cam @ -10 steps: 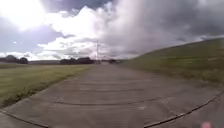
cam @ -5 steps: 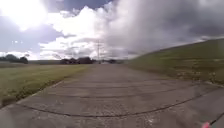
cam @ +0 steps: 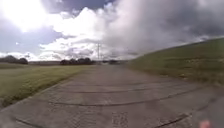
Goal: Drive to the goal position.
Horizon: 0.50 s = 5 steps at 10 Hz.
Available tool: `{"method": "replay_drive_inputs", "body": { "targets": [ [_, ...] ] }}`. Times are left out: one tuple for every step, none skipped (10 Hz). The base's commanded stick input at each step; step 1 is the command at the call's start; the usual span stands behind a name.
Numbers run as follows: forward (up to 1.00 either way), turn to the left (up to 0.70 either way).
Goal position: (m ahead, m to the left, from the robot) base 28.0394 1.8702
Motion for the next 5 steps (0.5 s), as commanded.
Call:
{"method": "replay_drive_inputs", "body": {
  "targets": [
    [0.7, 0.0],
    [0.7, 0.0],
    [0.7, 0.0],
    [0.7, 0.0],
    [0.7, 0.0]
  ]
}}
